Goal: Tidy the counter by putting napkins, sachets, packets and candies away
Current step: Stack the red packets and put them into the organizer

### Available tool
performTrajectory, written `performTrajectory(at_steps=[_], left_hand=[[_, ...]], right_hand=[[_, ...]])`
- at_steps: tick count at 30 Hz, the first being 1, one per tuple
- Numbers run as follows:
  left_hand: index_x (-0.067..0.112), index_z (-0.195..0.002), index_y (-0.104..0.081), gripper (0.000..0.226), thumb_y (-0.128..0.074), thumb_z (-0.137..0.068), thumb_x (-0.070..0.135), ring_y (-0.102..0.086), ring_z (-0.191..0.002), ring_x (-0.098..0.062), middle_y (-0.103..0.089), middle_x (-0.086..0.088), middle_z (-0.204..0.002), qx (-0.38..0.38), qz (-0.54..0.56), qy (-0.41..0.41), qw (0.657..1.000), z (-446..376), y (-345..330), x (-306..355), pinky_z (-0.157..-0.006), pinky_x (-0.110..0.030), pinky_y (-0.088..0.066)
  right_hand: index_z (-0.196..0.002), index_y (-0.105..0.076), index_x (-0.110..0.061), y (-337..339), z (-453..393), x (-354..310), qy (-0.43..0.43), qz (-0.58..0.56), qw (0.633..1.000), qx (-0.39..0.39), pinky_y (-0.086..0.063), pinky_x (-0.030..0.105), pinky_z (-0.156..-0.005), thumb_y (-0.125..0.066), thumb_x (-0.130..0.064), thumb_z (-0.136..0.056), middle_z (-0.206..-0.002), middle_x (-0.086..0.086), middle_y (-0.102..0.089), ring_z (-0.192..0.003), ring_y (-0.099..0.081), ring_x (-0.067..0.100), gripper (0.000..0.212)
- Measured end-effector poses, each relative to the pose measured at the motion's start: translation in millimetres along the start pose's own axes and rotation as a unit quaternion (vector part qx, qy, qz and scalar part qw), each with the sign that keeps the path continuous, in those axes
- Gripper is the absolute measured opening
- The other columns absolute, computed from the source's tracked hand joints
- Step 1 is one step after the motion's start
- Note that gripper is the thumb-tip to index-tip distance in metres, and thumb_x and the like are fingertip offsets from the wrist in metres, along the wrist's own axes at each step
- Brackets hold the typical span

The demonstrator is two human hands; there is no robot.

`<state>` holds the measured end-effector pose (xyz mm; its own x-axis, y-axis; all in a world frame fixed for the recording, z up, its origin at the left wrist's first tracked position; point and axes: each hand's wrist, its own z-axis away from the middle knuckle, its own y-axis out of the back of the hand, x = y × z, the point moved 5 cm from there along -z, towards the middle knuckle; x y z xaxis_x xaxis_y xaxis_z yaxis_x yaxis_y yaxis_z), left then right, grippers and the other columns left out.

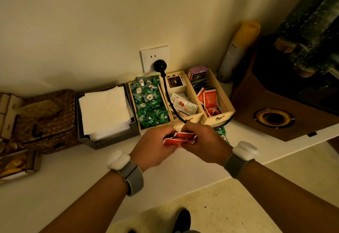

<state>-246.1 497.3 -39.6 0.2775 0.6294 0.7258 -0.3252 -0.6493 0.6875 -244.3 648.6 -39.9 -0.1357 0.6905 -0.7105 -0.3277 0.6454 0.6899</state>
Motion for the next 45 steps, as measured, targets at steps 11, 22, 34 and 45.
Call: performTrajectory(at_steps=[11,22,34,45], left_hand=[[0.023,-0.094,-0.066,0.018,-0.067,-0.080,0.034,-0.061,-0.070,-0.017,-0.069,0.000,-0.080,-0.001,-0.091,-0.107,0.990,-92.5,20.2,82.2,-0.059,-0.035,-0.049],[0.022,-0.097,-0.066,0.017,-0.061,-0.082,0.026,-0.065,-0.081,-0.023,-0.072,-0.003,-0.092,-0.017,-0.125,-0.074,0.989,-156.7,-7.4,82.5,-0.060,-0.031,-0.046],[0.028,-0.100,-0.065,0.028,-0.071,-0.073,0.031,-0.064,-0.087,-0.020,-0.071,0.001,-0.096,-0.017,-0.143,-0.065,0.987,-145.6,-22.7,71.0,-0.073,-0.040,-0.055],[0.026,-0.107,-0.065,0.036,-0.075,-0.073,0.031,-0.061,-0.089,-0.015,-0.068,0.003,-0.099,-0.044,-0.104,-0.082,0.990,-100.9,-23.3,59.7,-0.077,-0.035,-0.053]], right_hand=[[-0.097,-0.062,-0.022,99.9,-13.7,3.1,0.028,0.084,0.990,0.106,-0.049,0.034,-0.068,-0.071,-0.024,-0.081,-0.088,0.001,-0.067,-0.079,-0.059,0.017,0.019],[-0.121,-0.055,-0.018,118.0,-43.0,31.4,-0.071,0.228,0.955,0.175,-0.044,0.031,-0.081,-0.064,-0.010,-0.081,-0.118,0.006,-0.057,-0.103,-0.054,0.026,0.042],[-0.100,-0.065,-0.019,108.4,-23.2,39.2,-0.075,0.193,0.969,0.138,-0.053,0.036,-0.072,-0.055,-0.011,-0.081,-0.097,0.004,-0.064,-0.082,-0.060,0.026,0.023],[-0.113,-0.058,-0.026,97.8,11.4,50.7,-0.133,0.212,0.963,0.102,-0.054,0.039,-0.072,-0.054,-0.022,-0.084,-0.107,0.004,-0.067,-0.089,-0.062,0.028,0.029]])
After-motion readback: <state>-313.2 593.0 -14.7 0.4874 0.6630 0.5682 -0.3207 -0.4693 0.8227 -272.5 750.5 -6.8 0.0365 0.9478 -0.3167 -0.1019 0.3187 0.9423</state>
